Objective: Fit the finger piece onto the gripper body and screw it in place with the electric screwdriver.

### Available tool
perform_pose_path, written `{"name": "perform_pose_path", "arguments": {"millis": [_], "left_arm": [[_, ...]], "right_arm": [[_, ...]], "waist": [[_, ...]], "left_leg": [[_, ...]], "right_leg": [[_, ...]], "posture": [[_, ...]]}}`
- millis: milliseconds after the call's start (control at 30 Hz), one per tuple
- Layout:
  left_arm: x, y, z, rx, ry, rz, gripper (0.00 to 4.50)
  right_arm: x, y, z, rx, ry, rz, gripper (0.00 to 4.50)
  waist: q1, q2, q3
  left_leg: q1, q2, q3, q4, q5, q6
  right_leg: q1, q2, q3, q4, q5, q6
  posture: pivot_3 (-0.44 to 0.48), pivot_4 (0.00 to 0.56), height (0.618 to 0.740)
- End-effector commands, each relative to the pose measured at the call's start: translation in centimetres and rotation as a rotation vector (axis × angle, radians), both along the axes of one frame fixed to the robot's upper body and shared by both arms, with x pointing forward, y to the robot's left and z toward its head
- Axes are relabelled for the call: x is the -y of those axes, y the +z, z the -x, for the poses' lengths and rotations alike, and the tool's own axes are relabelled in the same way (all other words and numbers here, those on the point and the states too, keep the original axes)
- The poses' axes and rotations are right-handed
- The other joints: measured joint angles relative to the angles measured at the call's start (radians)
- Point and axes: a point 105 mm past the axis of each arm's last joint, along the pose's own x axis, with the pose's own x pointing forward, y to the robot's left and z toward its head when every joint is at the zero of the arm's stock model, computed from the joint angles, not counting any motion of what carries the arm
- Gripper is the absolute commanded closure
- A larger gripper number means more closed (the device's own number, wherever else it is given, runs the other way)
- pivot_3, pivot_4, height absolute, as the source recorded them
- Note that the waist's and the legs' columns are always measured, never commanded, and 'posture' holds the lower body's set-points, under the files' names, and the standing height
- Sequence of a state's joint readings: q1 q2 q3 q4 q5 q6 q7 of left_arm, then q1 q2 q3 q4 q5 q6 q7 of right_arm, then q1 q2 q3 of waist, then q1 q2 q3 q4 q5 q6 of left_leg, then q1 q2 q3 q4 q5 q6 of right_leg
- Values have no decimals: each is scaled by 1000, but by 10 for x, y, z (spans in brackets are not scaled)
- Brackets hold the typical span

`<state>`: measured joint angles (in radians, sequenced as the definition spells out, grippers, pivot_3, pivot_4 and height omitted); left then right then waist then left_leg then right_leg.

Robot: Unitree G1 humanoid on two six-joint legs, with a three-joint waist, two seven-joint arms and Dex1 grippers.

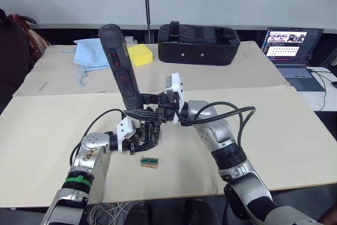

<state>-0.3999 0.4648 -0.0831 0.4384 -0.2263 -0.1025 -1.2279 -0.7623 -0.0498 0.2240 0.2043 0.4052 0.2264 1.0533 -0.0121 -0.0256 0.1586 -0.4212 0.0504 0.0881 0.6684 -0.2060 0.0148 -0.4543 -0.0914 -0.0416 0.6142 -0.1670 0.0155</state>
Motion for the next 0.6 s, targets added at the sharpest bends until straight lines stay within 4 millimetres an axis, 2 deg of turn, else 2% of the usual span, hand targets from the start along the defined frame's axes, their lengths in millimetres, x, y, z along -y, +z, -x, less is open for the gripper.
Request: {"name": "perform_pose_path", "arguments": {"millis": [33,200,600], "left_arm": [[9,-7,7,-37,-33,6,2119],[9,-7,5,-37,-27,9,2119],[9,-7,2,-33,-6,11,2119]], "right_arm": [[3,-27,-7,-68,-32,80,2596],[4,-36,-9,-92,-34,106,2596],[-2,-57,5,-131,12,158,2596]], "waist": [[0,0,-1],[0,1,-7],[3,0,-22]], "left_leg": [[0,0,0,0,0,0],[1,0,0,0,0,0],[1,0,-1,0,0,0]], "right_leg": [[0,0,0,0,0,0],[1,0,0,0,0,0],[2,0,0,-1,-3,1]], "posture": [[0,150,740],[0,150,740],[0,150,740]]}}
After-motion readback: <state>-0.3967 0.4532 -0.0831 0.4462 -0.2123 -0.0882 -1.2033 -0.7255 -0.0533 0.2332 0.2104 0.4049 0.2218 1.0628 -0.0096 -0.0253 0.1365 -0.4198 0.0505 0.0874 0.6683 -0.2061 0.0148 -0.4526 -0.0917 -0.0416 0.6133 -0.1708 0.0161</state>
